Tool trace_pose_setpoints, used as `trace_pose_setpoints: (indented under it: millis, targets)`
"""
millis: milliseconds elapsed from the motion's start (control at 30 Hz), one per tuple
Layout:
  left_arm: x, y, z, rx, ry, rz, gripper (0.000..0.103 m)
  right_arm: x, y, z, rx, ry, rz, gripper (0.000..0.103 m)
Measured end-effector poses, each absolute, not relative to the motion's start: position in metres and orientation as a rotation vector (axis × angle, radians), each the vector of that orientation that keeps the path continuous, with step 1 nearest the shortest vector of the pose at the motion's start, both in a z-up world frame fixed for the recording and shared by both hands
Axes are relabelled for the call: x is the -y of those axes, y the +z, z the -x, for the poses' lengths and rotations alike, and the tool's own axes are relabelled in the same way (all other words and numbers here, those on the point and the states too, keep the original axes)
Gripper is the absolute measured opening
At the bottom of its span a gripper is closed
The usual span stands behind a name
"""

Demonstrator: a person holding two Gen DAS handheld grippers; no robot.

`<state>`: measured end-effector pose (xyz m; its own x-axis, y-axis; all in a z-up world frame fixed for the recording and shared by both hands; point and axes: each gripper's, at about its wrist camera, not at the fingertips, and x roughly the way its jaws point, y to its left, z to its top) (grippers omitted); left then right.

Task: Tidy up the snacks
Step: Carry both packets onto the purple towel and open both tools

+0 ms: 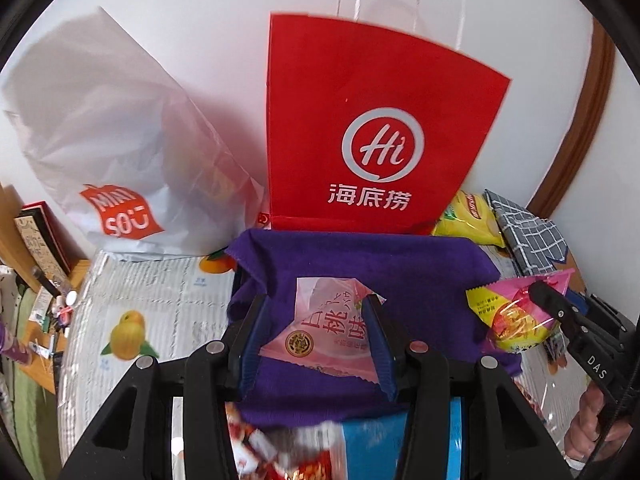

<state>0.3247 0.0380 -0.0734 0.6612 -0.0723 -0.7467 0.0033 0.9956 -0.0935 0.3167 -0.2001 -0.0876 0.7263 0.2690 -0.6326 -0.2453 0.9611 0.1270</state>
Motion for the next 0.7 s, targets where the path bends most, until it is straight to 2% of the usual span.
trace_pose_setpoints:
  millis: [400, 600, 667, 700]
  targets:
    - [-0.037, -0.124, -0.385, -0.934, -0.048, 0.119, 0.045, 0.181, -0.119, -0.385, -0.782, 0.281, -0.055, 0.025]
    - [-0.035, -0.142, -0.396, -0.968, -0.051, 0.128, 0.045, 0.183, -0.126, -0.395, -0.793, 0.269, -0.064, 0.030]
    - [-0.034, -0.146, -0.398, -0.977, -0.052, 0.130, 0.045, 0.182, -0.128, -0.395, -0.802, 0.264, -0.048, 0.037]
    - [-0.034, -0.147, -0.399, -0.980, -0.054, 0.131, 0.045, 0.182, -0.128, -0.395, -0.806, 0.259, -0.040, 0.044]
